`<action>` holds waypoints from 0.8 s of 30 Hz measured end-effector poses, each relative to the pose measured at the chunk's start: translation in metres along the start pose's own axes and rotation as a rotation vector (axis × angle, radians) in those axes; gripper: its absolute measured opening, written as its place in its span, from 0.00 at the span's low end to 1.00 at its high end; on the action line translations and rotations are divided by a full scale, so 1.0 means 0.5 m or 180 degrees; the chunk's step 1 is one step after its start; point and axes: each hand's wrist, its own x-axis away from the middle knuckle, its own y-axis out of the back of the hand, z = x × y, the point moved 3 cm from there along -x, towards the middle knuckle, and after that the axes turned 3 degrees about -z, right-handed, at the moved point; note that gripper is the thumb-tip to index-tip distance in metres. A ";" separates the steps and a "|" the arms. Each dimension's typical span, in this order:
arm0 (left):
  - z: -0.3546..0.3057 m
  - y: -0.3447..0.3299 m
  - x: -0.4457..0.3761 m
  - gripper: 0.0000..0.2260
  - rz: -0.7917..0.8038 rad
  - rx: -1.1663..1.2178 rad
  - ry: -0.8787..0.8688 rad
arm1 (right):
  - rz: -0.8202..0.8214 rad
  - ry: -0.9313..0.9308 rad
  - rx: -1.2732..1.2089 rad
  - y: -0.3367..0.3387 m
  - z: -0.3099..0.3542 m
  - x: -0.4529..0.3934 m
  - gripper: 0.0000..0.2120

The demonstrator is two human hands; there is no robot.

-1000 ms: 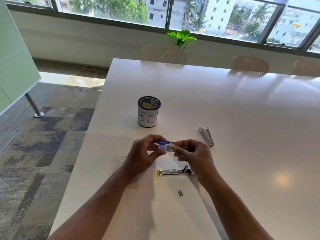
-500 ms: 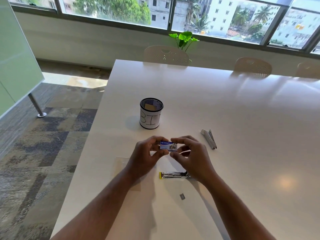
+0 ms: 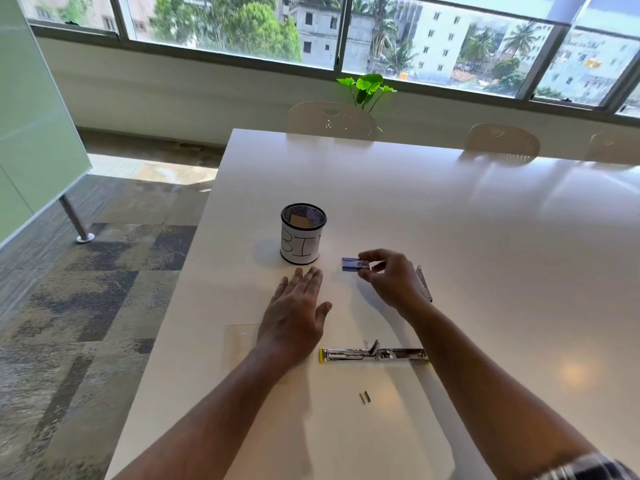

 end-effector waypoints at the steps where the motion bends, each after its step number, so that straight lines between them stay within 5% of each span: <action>1: 0.000 -0.003 -0.001 0.29 0.0072 -0.0087 0.0012 | 0.0009 0.0004 -0.0016 -0.008 0.000 -0.013 0.14; 12: 0.002 -0.009 -0.008 0.29 0.0482 -0.0496 0.0067 | 0.0108 0.0213 0.0226 -0.073 0.008 -0.070 0.16; 19: 0.007 -0.009 -0.009 0.29 0.0346 -0.0265 0.0030 | -0.0230 0.0230 -0.1277 0.016 0.022 0.083 0.10; 24: -0.008 0.028 0.000 0.17 -0.0077 0.0348 -0.0146 | -0.0130 0.0387 -0.1279 0.069 0.006 0.230 0.11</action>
